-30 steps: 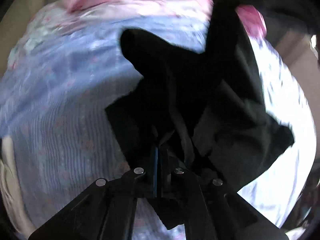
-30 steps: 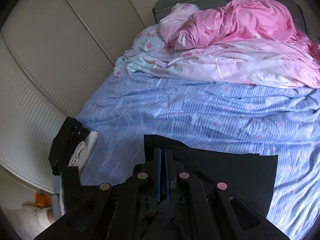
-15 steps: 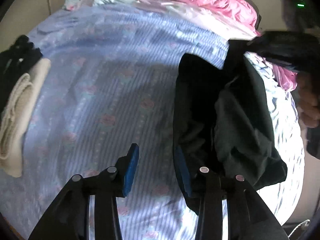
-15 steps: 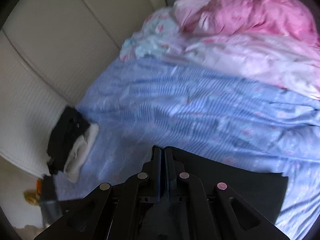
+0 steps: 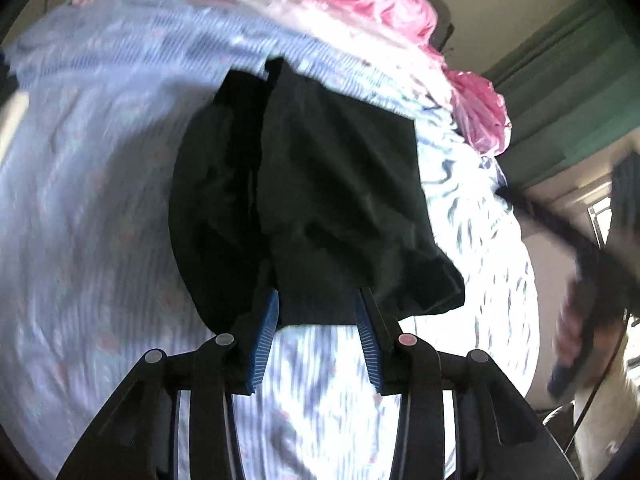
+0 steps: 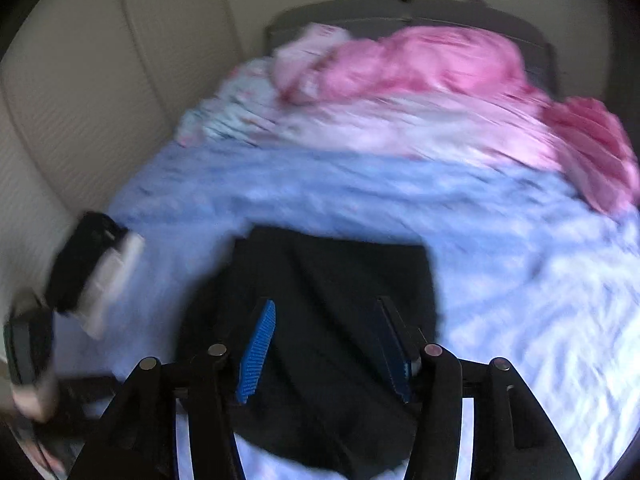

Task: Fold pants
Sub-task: 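Open both grippers and release the folded black shorts onto the sheet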

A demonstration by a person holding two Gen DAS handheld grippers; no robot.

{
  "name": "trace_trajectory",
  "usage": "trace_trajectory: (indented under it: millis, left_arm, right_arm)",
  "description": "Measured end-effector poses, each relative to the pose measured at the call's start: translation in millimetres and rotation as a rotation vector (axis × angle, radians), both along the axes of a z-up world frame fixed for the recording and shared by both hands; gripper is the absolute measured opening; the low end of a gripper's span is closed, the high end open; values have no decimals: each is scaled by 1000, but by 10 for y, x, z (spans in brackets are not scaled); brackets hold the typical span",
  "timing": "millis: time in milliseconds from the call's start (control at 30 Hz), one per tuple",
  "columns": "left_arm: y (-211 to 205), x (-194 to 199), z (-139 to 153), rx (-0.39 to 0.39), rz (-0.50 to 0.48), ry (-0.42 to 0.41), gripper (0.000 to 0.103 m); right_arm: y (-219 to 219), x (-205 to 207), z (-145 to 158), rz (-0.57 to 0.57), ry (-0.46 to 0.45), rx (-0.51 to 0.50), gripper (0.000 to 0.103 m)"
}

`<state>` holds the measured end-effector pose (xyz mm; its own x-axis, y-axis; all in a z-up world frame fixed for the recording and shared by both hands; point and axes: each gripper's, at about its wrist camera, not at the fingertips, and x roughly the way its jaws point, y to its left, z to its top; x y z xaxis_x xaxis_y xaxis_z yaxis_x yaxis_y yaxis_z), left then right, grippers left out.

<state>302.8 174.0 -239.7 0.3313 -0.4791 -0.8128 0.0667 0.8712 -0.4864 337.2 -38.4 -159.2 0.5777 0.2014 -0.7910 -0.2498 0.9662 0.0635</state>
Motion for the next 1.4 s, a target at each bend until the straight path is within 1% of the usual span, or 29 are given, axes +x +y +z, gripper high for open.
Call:
trace_trajectory:
  millis: [33, 67, 133, 267, 367, 433, 467, 567, 600, 633, 700, 767, 867, 900, 967, 1033, 1100, 1167, 1267, 1400]
  left_arm:
    - [-14, -1, -27, 1, 2, 7, 37]
    - [-30, 8, -44, 3, 0, 9, 37]
    - [-64, 42, -88, 23, -7, 10, 37]
    - [-128, 105, -187, 80, 1, 26, 37]
    - [-166, 144, -244, 105, 17, 44, 38]
    - [-187, 145, -274, 120, 17, 54, 42]
    - [-208, 151, -294, 128, 15, 56, 43]
    - [-230, 161, -353, 135, 27, 80, 43]
    - [-230, 161, -353, 133, 31, 79, 29]
    - [-236, 165, -349, 124, 27, 76, 4]
    - [-225, 173, -291, 76, 22, 80, 5]
    - [-177, 131, -33, 74, 42, 4, 5]
    - [-8, 69, 348, 71, 86, -84, 5]
    - [46, 51, 410, 79, 91, -98, 5]
    - [116, 34, 467, 141, 90, -114, 5]
    - [164, 23, 371, 189, 75, -96, 5]
    - [201, 24, 174, 196, 74, -42, 5]
    - [232, 17, -6, 238, 81, -7, 5]
    - [252, 24, -196, 248, 92, 33, 5]
    - [189, 52, -345, 273, 85, 82, 5]
  right_arm:
    - [-133, -152, -55, -33, 12, -46, 53]
    - [-211, -241, -97, -51, 24, -68, 53]
    - [-404, -445, -233, -112, 75, -85, 53]
    - [-594, -665, -475, -173, 174, -59, 54]
    - [-606, -729, -629, -180, 213, -37, 53]
    - [-614, -742, -738, -179, 241, -21, 53]
    - [-615, -731, -779, -181, 253, -19, 53]
    - [-604, -742, -871, -170, 272, 9, 53]
    - [-584, -733, -888, -164, 277, 12, 53]
    - [-552, -736, -909, -151, 277, 17, 53]
    - [-537, -724, -940, -149, 278, 15, 53]
    - [-538, -713, -971, -157, 289, 25, 53]
    - [-562, -734, -951, -178, 297, 43, 53]
    - [-562, -754, -913, -180, 289, 48, 53]
    - [-550, -772, -867, -180, 276, 47, 53]
    - [-531, -788, -822, -176, 261, 40, 53]
    - [-509, -781, -820, -177, 253, 19, 53]
    - [-483, -774, -838, -183, 250, -7, 53]
    - [-493, -757, -871, -190, 250, -38, 53]
    - [-579, -764, -889, -215, 265, -33, 53]
